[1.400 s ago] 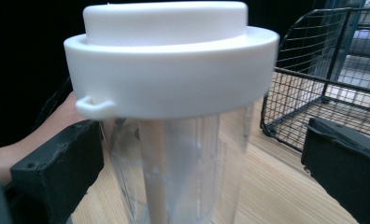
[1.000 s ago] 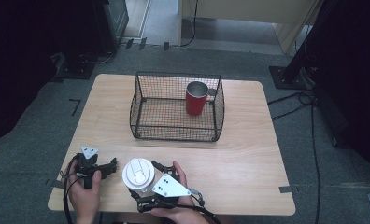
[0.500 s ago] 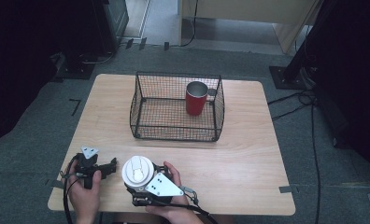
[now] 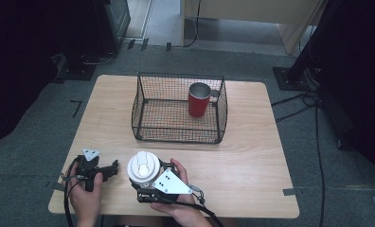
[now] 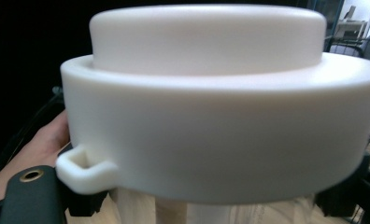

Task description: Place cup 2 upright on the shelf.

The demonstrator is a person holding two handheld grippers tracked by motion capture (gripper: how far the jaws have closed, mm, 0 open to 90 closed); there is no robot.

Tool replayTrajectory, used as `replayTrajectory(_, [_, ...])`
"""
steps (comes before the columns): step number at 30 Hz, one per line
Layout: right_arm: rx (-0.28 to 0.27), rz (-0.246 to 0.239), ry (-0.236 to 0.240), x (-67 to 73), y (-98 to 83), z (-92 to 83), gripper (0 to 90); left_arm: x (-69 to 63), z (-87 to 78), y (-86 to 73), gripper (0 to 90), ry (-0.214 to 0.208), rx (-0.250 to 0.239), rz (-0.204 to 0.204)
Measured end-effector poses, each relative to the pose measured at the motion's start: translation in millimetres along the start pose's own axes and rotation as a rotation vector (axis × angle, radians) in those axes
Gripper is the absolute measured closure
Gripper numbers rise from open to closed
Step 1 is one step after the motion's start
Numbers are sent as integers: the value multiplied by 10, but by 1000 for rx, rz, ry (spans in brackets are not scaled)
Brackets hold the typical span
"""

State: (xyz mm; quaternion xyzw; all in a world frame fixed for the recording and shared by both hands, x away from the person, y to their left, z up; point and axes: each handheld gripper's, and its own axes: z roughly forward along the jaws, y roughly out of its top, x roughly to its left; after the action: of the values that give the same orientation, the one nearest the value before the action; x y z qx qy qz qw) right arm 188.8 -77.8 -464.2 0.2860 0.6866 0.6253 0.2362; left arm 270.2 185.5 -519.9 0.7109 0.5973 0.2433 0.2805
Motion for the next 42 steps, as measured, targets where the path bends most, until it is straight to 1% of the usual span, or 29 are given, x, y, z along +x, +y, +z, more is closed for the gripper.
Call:
replayTrajectory(3, [-32,11,-14,-61,95,-12,159,0,0,0,4,0,-1,0])
replayTrajectory(4, [-32,11,-14,-61,95,-12,159,0,0,0,4,0,0,0])
replayTrajectory(9, [-53,17,-40,-148,203,-11,159,1,-1,1,4,0,1,1])
replayTrajectory(13, [-70,34,-62,-214,270,-8,159,-1,1,0,4,0,-1,-2])
replayTrajectory(15, [-76,31,-79,-258,312,-11,159,-1,0,0,4,-1,-1,-2])
replayTrajectory(18, [-88,43,-98,-317,370,-15,159,-2,1,0,4,0,-2,-3])
replayTrajectory(22, [-106,39,-138,-410,472,-14,159,-2,2,0,4,-1,-3,-3])
replayTrajectory(26, [-124,46,-180,-521,585,11,158,0,0,-1,4,0,-1,0])
replayTrajectory(28, [-125,53,-188,-556,617,27,158,0,0,0,4,0,0,-1])
replayTrajectory(33, [-136,46,-207,-658,720,91,157,0,-1,0,4,0,0,0])
replayTrajectory(42, [-152,47,-221,-745,883,208,157,0,-1,0,4,0,0,-1])
